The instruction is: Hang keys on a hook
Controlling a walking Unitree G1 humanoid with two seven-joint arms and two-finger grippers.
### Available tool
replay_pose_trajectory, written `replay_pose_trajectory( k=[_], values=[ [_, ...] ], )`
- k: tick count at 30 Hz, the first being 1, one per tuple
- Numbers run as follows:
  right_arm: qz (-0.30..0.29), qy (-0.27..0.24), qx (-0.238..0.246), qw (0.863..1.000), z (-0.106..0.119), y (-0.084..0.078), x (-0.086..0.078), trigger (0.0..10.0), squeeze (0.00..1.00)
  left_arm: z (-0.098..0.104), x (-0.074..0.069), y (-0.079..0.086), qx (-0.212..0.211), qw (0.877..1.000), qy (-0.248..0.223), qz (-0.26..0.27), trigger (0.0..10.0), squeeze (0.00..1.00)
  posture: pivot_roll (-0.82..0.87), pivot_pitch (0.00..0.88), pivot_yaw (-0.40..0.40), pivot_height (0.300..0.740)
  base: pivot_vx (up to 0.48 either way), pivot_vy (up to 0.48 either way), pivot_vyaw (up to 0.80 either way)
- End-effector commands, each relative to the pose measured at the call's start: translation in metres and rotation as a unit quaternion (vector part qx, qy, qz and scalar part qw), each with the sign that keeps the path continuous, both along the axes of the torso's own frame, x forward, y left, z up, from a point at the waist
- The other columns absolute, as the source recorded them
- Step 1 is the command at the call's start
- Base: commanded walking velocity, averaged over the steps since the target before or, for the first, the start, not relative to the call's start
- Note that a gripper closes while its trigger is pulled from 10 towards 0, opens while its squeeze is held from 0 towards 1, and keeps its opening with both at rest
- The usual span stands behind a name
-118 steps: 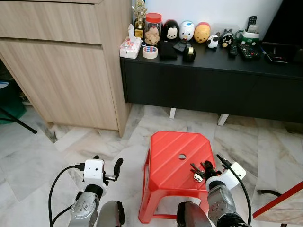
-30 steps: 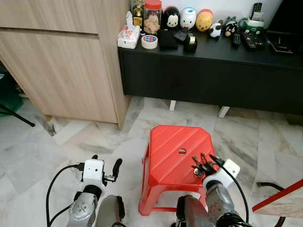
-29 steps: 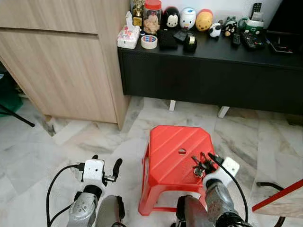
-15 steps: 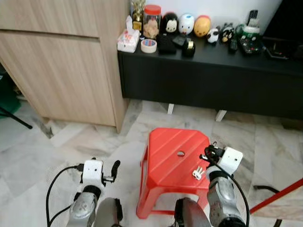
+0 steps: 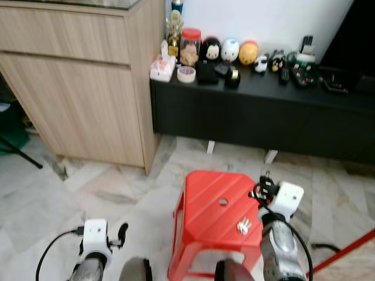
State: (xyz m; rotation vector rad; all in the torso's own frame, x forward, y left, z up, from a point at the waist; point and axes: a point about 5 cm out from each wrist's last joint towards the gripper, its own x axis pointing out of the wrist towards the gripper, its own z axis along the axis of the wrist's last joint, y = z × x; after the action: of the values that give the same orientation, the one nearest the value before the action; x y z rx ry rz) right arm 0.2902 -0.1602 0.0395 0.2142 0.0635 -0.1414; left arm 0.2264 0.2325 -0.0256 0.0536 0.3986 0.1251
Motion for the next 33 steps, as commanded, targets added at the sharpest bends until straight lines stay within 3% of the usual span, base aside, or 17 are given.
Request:
replay_pose_trajectory(
  k=[1, 6, 17, 25, 33],
  values=[
    [0.006, -0.012, -0.013, 1.000, 0.006, -0.001, 0.003, 10.0, 0.00, -0.004, -0.003, -0.002, 0.003, 1.000, 0.012, -0.001, 10.0, 0.00, 0.09, 0.000, -0.093, 0.709, 0.000, 0.000, 0.00],
    [-0.006, -0.006, 0.002, 1.000, 0.005, -0.003, 0.001, 10.0, 0.00, -0.012, -0.010, 0.000, 0.005, 0.999, 0.038, 0.003, 10.0, 0.00, 0.09, 0.000, -0.090, 0.739, 0.000, 0.000, 0.00],
    [0.005, 0.023, -0.011, 1.000, -0.007, 0.001, -0.008, 10.0, 0.00, -0.028, -0.030, 0.003, 0.012, 0.995, 0.094, 0.008, 10.0, 0.00, 0.09, 0.000, -0.094, 0.740, 0.000, 0.000, 0.00],
    [0.008, 0.026, -0.012, 1.000, -0.007, 0.005, -0.006, 10.0, 0.00, -0.049, -0.063, 0.006, 0.003, 0.983, 0.184, 0.029, 10.0, 0.00, 0.08, 0.000, -0.084, 0.740, 0.000, 0.000, 0.00],
    [0.011, 0.021, -0.013, 1.000, -0.003, 0.007, -0.002, 10.0, 0.00, -0.053, -0.069, 0.006, -0.006, 0.980, 0.197, 0.035, 10.0, 0.00, 0.08, 0.000, -0.083, 0.740, 0.000, 0.000, 0.00]
  ],
)
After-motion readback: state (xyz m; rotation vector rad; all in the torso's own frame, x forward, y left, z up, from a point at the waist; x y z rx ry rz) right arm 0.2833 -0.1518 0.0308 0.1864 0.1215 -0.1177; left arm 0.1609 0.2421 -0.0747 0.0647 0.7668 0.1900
